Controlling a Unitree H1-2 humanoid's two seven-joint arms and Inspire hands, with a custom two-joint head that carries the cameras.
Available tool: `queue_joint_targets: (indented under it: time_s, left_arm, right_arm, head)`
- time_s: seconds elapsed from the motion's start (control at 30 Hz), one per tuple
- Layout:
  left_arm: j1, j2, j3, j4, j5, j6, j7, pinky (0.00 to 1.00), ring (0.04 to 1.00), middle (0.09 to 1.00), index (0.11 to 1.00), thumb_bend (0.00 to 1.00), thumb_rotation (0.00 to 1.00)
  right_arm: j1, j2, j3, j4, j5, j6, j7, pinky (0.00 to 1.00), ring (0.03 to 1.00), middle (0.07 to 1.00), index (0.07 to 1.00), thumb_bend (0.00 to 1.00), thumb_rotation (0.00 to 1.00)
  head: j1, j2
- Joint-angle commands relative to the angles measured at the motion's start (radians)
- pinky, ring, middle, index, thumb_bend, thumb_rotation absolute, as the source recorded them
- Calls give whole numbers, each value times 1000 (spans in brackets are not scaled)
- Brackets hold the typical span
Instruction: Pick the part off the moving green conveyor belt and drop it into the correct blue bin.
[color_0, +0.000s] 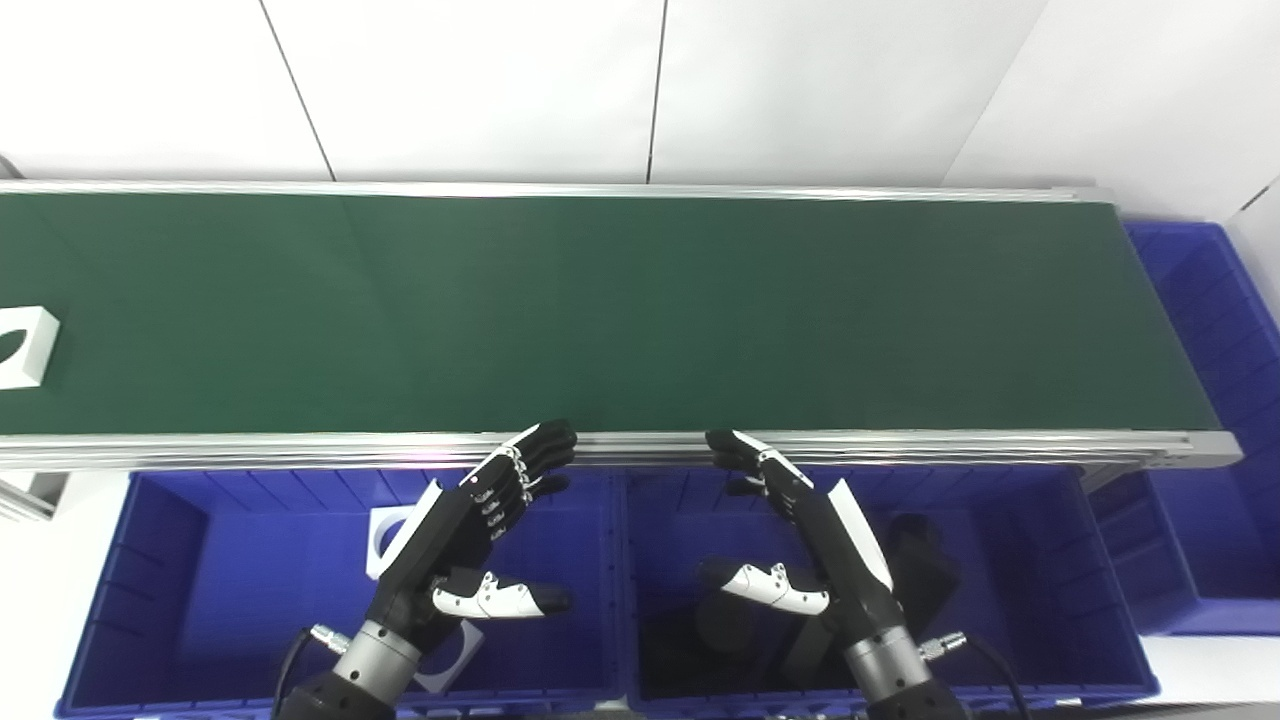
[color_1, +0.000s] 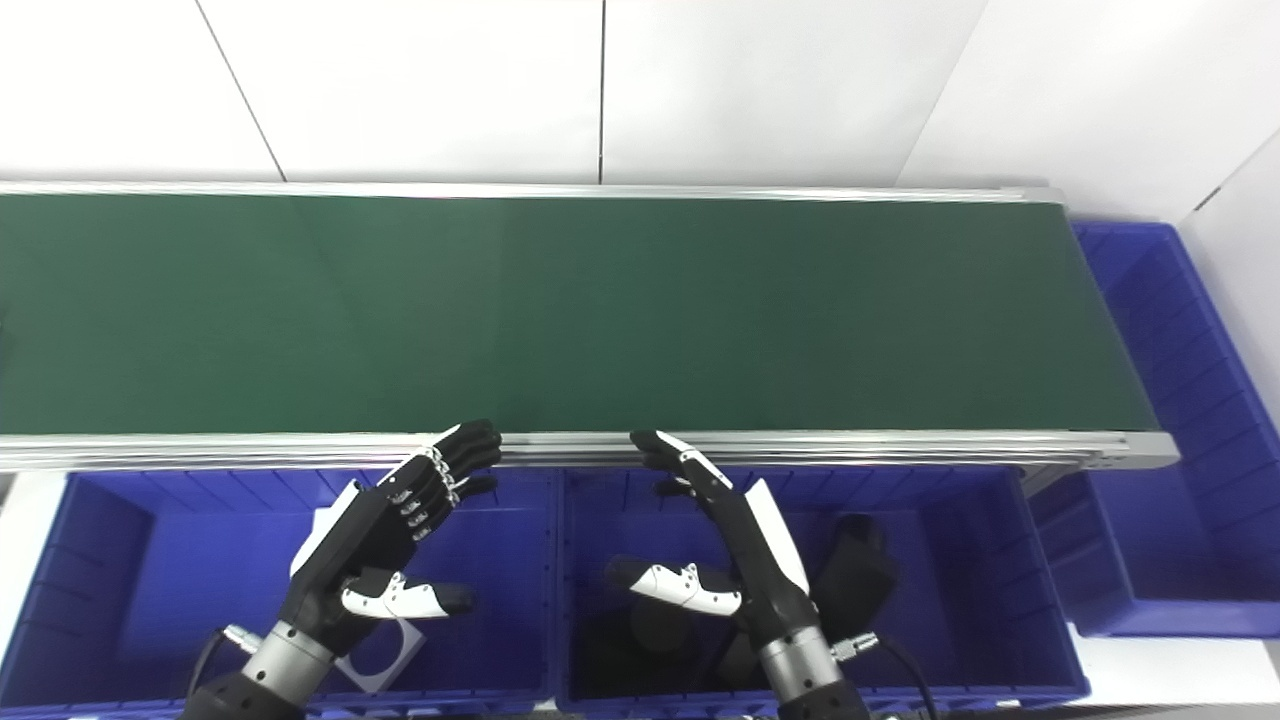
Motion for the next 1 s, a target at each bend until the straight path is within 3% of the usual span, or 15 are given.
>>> queue_joint_targets:
  time_s: [0.0, 0.97]
  left_arm:
    - [-5, -7, -4, -30, -5, -32, 4, 857, 899, 897, 884, 1000, 276]
    - [-14, -12, -6, -12, 5, -48, 6, 852, 892, 890, 878, 1000, 252]
  right_arm:
    - [-5, -2, -4, -33, 5, -38, -7, 734, 830, 854, 841, 787, 607]
    - [-12, -3, -4, -18, 24, -53, -6, 743, 832, 849, 843, 780, 588]
  head:
    - [1, 1]
    - [39, -11]
